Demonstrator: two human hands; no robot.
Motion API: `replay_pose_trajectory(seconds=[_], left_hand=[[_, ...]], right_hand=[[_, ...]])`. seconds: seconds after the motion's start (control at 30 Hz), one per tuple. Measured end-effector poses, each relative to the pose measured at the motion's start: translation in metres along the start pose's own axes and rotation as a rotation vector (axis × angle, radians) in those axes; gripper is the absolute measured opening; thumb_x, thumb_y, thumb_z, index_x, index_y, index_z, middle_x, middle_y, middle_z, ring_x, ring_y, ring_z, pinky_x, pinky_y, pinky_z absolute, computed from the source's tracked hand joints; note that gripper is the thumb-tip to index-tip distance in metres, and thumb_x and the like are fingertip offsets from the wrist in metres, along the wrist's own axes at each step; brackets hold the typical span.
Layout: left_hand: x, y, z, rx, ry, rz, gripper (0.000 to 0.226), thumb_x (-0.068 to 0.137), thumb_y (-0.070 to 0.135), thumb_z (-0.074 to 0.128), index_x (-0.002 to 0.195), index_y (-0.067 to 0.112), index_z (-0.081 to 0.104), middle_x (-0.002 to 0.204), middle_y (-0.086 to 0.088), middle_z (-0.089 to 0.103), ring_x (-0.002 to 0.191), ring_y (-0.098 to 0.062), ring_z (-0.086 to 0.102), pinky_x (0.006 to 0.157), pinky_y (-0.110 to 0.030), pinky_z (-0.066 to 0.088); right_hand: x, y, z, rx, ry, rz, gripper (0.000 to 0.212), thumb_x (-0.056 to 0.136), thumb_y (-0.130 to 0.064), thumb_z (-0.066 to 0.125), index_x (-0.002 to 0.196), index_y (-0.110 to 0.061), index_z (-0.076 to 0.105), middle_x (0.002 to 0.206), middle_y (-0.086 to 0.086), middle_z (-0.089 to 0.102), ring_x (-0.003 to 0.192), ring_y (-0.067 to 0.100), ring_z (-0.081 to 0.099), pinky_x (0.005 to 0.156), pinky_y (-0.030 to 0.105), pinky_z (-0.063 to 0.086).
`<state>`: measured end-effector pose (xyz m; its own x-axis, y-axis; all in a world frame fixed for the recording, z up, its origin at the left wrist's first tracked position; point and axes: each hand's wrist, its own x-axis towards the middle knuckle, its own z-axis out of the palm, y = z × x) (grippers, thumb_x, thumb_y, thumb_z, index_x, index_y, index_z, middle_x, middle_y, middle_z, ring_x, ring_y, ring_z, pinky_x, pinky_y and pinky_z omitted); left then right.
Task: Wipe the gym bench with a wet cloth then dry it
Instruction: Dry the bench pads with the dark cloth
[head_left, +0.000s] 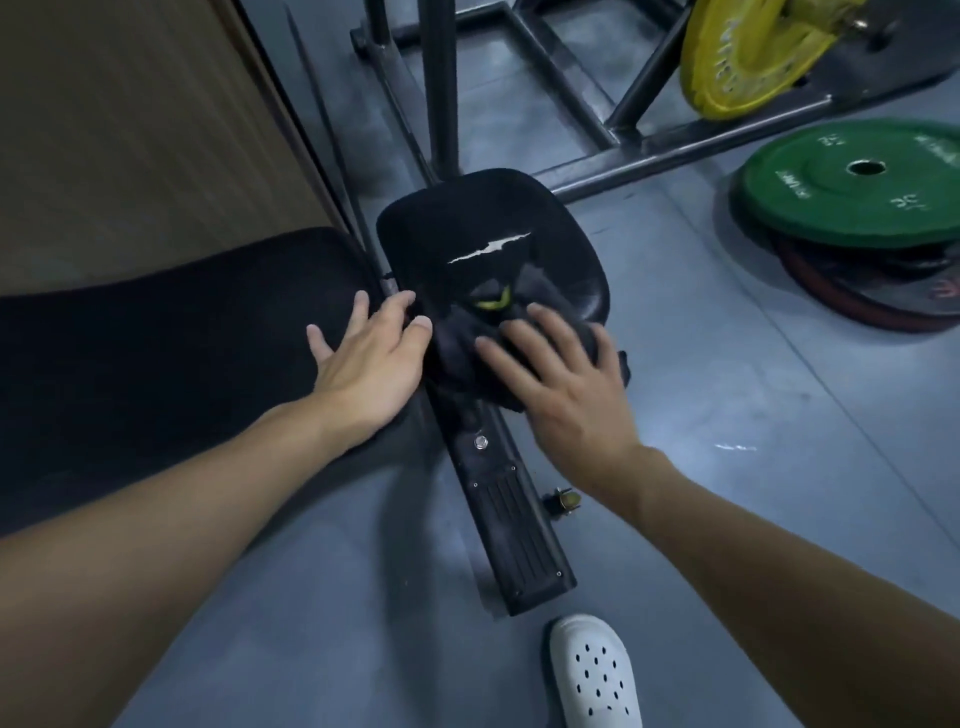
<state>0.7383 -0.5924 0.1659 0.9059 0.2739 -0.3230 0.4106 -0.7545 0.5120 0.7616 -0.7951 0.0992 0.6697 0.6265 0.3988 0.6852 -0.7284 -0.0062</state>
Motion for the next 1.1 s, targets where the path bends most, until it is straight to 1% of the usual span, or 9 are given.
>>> replay_pose_trajectory(seconds=[0.1,0.17,0.33,0.5,0.6,0.7,0.83,0.97,1.1], left_hand=[[-0.001,0.0,-0.001,0.001,-0.027,-0.008,0.05,0.104,0.036,0.017,0.152,0.029,0.029,0.16,0.012,0.026,0.149,-0.001,-0.006,0.117,-0.048,-0.017],[0.001,0.0,-0.005,0.022,-0.061,-0.009,0.049,0.105,0.034,0.018,0.152,0.03,0.03,0.159,0.015,0.026,0.148,0.0,-0.006,0.117,-0.048,-0.018],[0.005,-0.005,-0.011,0.088,-0.11,0.009,0.05,0.105,0.037,0.02,0.154,0.033,0.023,0.16,0.019,0.022,0.148,0.0,-0.009,0.117,-0.05,-0.018],[0.007,-0.007,-0.013,0.143,-0.12,0.04,0.052,0.103,0.036,0.021,0.155,0.033,0.018,0.161,0.018,0.019,0.148,-0.001,-0.011,0.117,-0.054,-0.014],[0.01,-0.012,-0.021,0.126,-0.06,0.069,0.048,0.103,0.031,0.031,0.151,0.035,0.029,0.158,0.02,0.023,0.148,0.0,-0.003,0.12,-0.051,-0.007],[0.024,-0.014,-0.029,0.113,0.069,0.001,0.049,0.102,0.028,0.033,0.151,0.028,0.029,0.161,0.008,0.018,0.148,-0.007,0.008,0.122,-0.044,0.0],[0.035,-0.01,-0.032,0.097,0.054,-0.048,0.053,0.103,0.026,0.031,0.154,0.019,0.022,0.163,0.002,0.015,0.15,-0.011,0.007,0.122,-0.042,0.0],[0.037,-0.012,-0.04,-0.013,0.07,-0.07,0.049,0.101,0.017,0.035,0.15,0.015,0.031,0.159,0.002,0.028,0.145,-0.018,0.025,0.122,-0.04,0.006],[0.031,-0.016,-0.045,-0.187,0.047,-0.095,0.046,0.1,0.01,0.037,0.146,0.017,0.039,0.155,0.003,0.034,0.143,-0.021,0.03,0.119,-0.034,0.018]], right_hand=[[0.005,0.03,-0.006,0.128,0.001,0.247,0.072,0.071,-0.003,0.055,0.142,-0.019,0.05,0.142,0.008,0.049,0.141,0.033,0.035,0.099,0.052,0.039],[0.014,0.037,-0.01,0.244,-0.063,0.326,0.075,0.068,-0.001,0.057,0.141,-0.016,0.05,0.143,0.009,0.046,0.142,0.034,0.031,0.1,0.053,0.04],[0.062,0.045,-0.021,0.409,-0.174,0.481,0.07,0.07,-0.015,0.044,0.139,-0.019,0.054,0.145,0.001,0.044,0.142,0.028,0.031,0.104,0.055,0.039],[0.144,0.048,-0.009,0.308,-0.33,0.366,0.061,0.079,-0.015,0.053,0.139,-0.027,0.051,0.142,-0.005,0.045,0.138,0.02,0.032,0.109,0.052,0.029],[0.185,0.033,0.006,0.295,-0.396,0.306,0.057,0.083,-0.033,0.049,0.139,-0.026,0.048,0.145,-0.002,0.041,0.14,0.022,0.028,0.111,0.057,0.023],[0.205,0.017,0.018,0.257,-0.463,0.253,0.06,0.085,-0.045,0.043,0.142,-0.026,0.041,0.154,0.001,0.032,0.147,0.026,0.018,0.112,0.06,0.017],[0.205,0.004,0.017,0.234,-0.516,0.174,0.065,0.09,-0.044,0.044,0.151,-0.027,0.03,0.16,-0.001,0.023,0.151,0.028,0.008,0.114,0.06,0.012],[0.186,-0.017,0.0,0.245,-0.558,0.087,0.07,0.089,-0.043,0.05,0.152,-0.026,0.027,0.161,0.0,0.021,0.151,0.029,0.008,0.114,0.061,0.013],[0.158,-0.039,-0.011,0.232,-0.564,0.036,0.07,0.087,-0.039,0.055,0.151,-0.026,0.029,0.16,0.001,0.021,0.149,0.032,0.01,0.112,0.06,0.015]])
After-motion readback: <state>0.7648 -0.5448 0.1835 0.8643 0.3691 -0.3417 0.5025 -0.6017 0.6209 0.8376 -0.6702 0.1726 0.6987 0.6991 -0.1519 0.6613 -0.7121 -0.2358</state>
